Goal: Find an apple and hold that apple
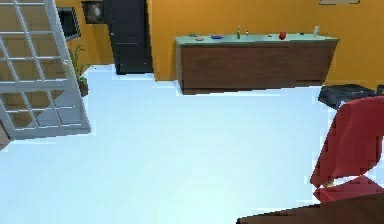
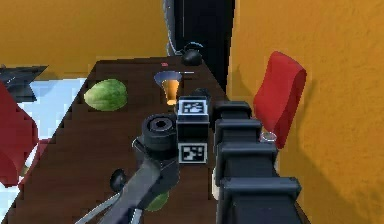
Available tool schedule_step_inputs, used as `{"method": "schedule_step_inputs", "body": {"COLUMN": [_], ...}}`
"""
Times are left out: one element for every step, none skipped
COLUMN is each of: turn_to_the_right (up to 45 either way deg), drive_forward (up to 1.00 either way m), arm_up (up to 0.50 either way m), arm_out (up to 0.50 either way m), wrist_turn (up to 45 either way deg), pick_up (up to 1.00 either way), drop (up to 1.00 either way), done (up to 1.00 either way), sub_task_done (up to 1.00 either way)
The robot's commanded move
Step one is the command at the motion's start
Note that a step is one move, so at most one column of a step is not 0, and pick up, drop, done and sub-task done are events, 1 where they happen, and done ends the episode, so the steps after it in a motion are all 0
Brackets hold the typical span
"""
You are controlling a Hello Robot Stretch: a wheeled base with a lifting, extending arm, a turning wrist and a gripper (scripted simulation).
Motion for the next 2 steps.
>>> {"method": "schedule_step_inputs", "body": {"turn_to_the_right": [0.0,0.0], "drive_forward": [0.0,0.0], "arm_up": [0.0,0.0], "arm_out": [0.0,0.0], "wrist_turn": [45.0,45.0], "pick_up": [0.0,0.0], "drop": [0.0,0.0], "done": [0.0,0.0], "sub_task_done": [0.0,0.0]}}
